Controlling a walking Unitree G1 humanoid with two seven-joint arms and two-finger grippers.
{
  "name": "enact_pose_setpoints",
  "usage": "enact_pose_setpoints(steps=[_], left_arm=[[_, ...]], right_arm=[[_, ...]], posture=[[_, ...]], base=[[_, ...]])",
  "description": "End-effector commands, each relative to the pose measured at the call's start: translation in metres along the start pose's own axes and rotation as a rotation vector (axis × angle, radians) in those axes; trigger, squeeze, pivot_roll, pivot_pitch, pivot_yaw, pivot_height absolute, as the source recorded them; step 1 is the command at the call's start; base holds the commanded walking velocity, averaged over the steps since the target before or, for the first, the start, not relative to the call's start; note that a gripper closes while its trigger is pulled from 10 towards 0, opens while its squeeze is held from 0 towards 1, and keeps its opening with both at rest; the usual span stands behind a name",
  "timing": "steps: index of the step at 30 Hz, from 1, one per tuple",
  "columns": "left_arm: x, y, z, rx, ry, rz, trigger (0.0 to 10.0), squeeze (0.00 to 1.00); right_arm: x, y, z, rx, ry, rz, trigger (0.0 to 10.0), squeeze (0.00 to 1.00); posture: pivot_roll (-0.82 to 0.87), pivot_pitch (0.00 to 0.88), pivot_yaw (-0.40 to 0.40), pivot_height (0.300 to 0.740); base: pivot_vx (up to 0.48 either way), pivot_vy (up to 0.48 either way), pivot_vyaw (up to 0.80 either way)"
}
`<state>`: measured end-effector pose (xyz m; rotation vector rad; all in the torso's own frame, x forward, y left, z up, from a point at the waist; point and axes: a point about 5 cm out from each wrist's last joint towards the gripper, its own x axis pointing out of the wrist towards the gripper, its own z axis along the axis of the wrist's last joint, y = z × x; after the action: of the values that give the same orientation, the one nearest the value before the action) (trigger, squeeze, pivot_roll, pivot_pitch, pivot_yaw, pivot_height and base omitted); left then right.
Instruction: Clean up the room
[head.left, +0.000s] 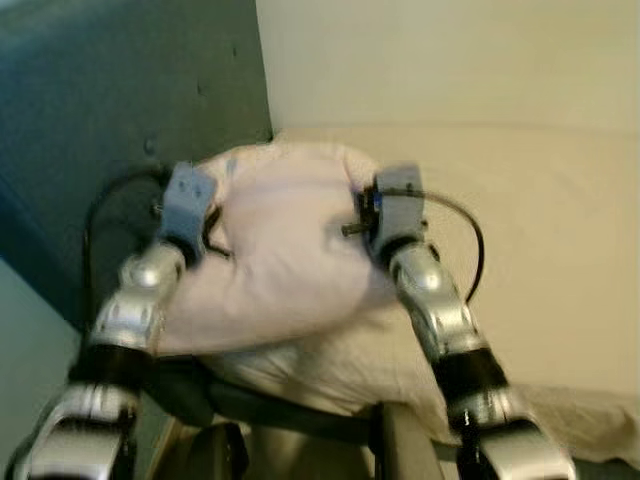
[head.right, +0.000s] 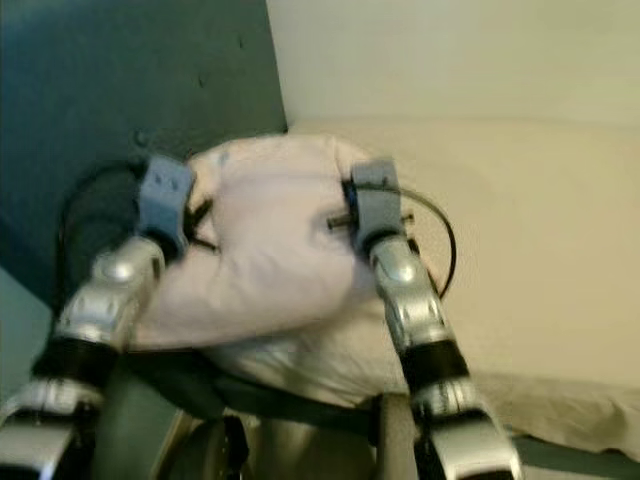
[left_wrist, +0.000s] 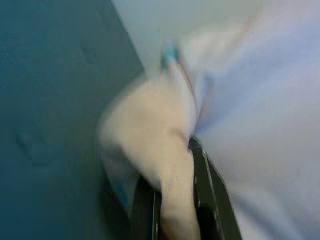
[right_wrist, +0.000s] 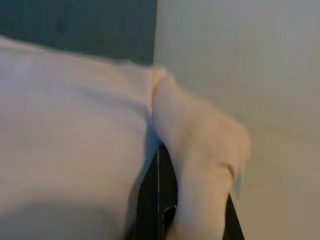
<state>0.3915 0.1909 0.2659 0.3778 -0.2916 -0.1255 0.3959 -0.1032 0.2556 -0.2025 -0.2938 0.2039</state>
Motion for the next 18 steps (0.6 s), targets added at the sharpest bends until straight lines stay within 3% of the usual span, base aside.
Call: enact_pose_setpoints(steps=[1,2,3,6,8,13,15,16,17,18], left_arm=[[0.013,0.048,0.044,0.155,-0.123,0.131,10.0,0.00],[0.013,0.048,0.044,0.155,-0.123,0.131,10.0,0.00],[0.016,0.069,0.072,0.249,-0.189,0.176,10.0,0.00],[0.016,0.074,0.078,0.281,-0.204,0.185,10.0,0.00],[0.014,0.085,0.087,0.362,-0.227,0.205,10.0,0.00],[0.010,0.097,0.095,0.379,-0.271,0.238,10.0,0.00],[0.003,0.103,0.101,0.450,-0.354,0.272,10.0,0.00],[0.003,0.103,0.101,0.450,-0.354,0.272,10.0,0.00],[0.002,0.099,0.097,0.489,-0.371,0.242,10.0,0.00],[0.003,0.087,0.079,0.528,-0.330,0.148,10.0,0.00]], right_arm=[[0.019,-0.018,0.039,-0.024,-0.139,-0.074,10.0,0.00],[0.019,-0.018,0.039,-0.024,-0.139,-0.074,10.0,0.00],[0.025,-0.019,0.054,-0.027,-0.189,-0.092,10.0,0.00],[0.026,-0.019,0.056,-0.022,-0.197,-0.097,10.0,0.00],[0.026,-0.014,0.053,-0.033,-0.203,-0.100,10.0,0.00],[0.024,-0.004,0.047,-0.083,-0.228,-0.086,10.0,0.00],[0.021,0.011,0.031,-0.064,-0.206,-0.068,10.0,0.00],[0.021,0.011,0.031,-0.064,-0.206,-0.068,10.0,0.00],[0.019,0.020,0.017,-0.053,-0.159,-0.042,10.0,0.00],[0.014,0.036,-0.007,-0.028,-0.037,0.011,10.0,0.00]], posture=[[-0.07,0.159,0.014,0.586],[-0.07,0.159,0.014,0.586],[-0.07,0.159,0.014,0.586],[-0.07,0.159,0.014,0.586],[-0.05,0.162,0.015,0.586],[-0.05,0.161,0.015,0.586],[-0.04,0.159,0.012,0.586],[-0.04,0.159,0.012,0.586],[-0.04,0.159,0.012,0.586],[-0.04,0.166,0.013,0.586]], base=[[0.000,0.000,0.00],[0.000,0.000,0.00],[0.000,0.000,0.00],[0.000,0.000,0.00],[0.000,0.000,0.00],[0.000,0.000,0.00],[0.000,0.000,0.00],[0.000,0.000,0.00],[0.000,0.000,0.00],[0.000,0.000,0.00]])
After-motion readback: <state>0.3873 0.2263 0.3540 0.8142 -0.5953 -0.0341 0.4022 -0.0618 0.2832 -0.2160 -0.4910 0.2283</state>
